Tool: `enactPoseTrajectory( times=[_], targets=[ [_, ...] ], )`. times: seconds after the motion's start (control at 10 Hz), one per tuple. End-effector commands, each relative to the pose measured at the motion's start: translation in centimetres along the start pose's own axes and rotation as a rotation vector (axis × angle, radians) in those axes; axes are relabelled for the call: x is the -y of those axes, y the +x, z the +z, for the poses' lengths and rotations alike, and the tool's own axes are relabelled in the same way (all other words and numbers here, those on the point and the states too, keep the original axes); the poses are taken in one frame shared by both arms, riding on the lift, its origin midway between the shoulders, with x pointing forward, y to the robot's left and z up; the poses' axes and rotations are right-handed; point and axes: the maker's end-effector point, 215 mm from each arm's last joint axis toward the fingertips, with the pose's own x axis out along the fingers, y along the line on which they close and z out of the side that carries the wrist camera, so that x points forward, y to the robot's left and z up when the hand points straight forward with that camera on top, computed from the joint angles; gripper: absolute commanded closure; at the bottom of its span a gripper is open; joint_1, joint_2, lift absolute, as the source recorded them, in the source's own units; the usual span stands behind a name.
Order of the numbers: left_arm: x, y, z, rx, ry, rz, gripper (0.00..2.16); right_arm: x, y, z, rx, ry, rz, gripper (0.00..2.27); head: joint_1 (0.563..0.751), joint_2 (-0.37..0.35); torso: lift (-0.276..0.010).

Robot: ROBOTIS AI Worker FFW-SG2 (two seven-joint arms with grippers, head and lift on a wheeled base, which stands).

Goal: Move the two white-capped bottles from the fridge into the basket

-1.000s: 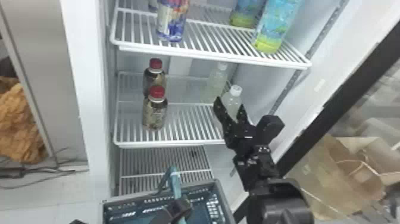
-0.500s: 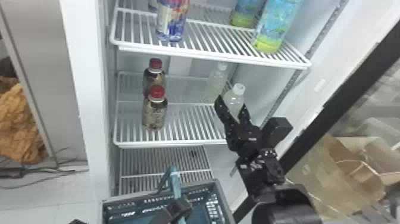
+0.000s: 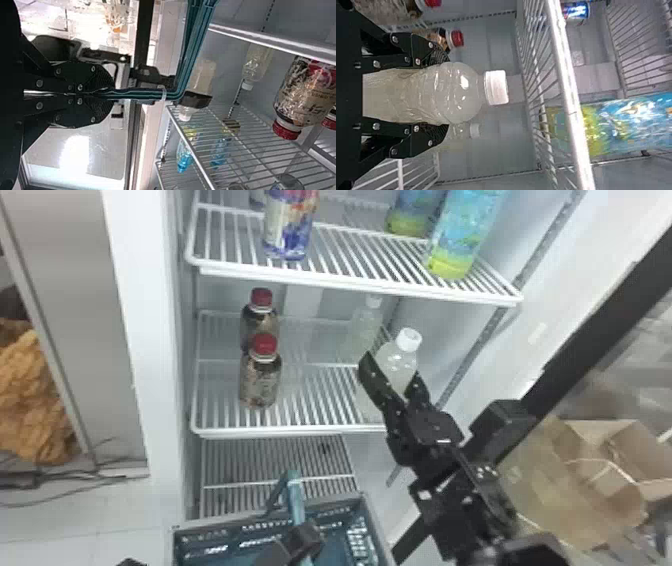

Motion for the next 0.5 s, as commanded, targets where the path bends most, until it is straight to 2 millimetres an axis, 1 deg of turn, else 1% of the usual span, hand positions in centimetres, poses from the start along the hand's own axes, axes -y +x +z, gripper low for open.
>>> enactPoseTrajectory(
  times=[0.0, 0.2, 0.3, 0.4],
  targets=[
    [0.1, 0.0, 0.1, 0.002, 0.001, -0.003, 1.12, -1.1, -2.2, 0.7, -0.015, 0.024, 0.008, 0.78, 0.695, -0.350, -0.260],
    [0.0, -0.1, 0.1, 0.004, 0.000, -0.001, 1.11, -1.8, -4.5, 1.4, -0.039, 0.051, 0.009, 0.78, 0.695, -0.350, -0.260],
    [0.1, -0.1, 0.1, 0.004, 0.000, -0.002, 1.12, -1.8, -5.7, 1.5, -0.061, 0.055, 0.001, 0.78, 0.695, -0.350, -0.260],
    [0.1, 0.0, 0.2, 0.003, 0.002, -0.003, 1.12, -2.2, -7.0, 1.1, -0.094, 0.064, 0.000, 0.78, 0.695, -0.350, -0.260]
  ],
)
